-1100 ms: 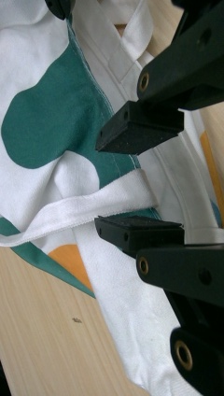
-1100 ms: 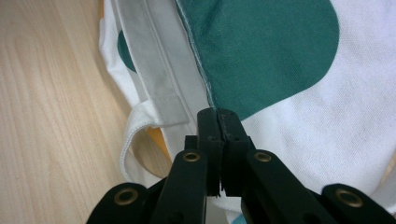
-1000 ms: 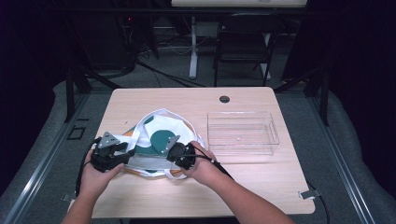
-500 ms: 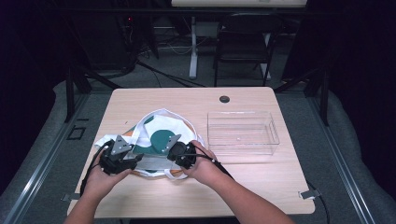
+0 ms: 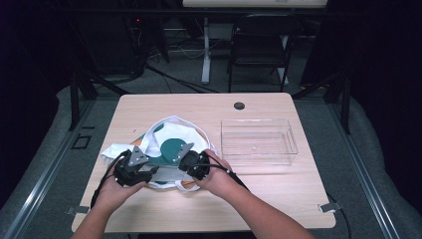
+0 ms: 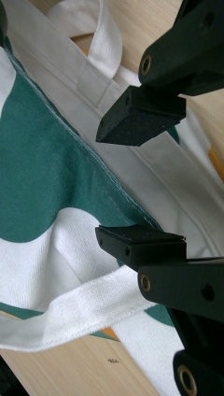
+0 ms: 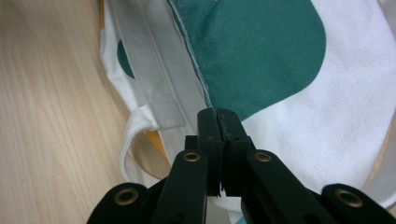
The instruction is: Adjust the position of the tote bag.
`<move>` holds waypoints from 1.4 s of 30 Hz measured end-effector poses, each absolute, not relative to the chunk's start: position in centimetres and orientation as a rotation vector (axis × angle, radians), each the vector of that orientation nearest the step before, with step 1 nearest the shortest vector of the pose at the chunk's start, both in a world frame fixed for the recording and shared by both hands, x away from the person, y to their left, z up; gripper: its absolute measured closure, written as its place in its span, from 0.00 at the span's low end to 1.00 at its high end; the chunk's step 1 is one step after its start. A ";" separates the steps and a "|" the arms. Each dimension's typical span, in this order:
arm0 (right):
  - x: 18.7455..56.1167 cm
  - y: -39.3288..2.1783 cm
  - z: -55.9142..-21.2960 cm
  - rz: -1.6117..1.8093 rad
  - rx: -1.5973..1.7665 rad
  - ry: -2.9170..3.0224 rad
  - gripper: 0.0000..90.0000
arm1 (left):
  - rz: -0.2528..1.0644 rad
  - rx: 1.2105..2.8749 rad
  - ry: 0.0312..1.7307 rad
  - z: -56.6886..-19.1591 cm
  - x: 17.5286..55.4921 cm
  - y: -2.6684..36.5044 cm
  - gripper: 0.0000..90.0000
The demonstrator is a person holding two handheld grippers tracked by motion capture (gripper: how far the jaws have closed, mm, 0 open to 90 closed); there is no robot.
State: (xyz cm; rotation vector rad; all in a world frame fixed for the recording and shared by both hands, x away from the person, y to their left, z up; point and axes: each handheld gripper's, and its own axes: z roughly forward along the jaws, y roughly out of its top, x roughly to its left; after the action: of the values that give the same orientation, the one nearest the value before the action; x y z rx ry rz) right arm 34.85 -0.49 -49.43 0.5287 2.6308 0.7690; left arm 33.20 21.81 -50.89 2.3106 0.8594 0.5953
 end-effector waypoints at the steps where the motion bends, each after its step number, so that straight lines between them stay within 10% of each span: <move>1: 34.8 -0.5 -49.3 0.773 0.530 2.630 0.99 | 0.596 2.313 0.857 -50.9 33.2 21.8 0.53; 42: 35.1 -1.2 -47.9 0.827 0.548 2.592 0.99 | 0.657 2.343 0.855 -50.9 33.6 21.7 0.96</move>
State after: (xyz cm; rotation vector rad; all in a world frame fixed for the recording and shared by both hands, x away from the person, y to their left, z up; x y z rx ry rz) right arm 35.13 -1.18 -47.86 0.5479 2.5920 0.8266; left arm 33.57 21.66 -50.90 2.3435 0.8555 0.6569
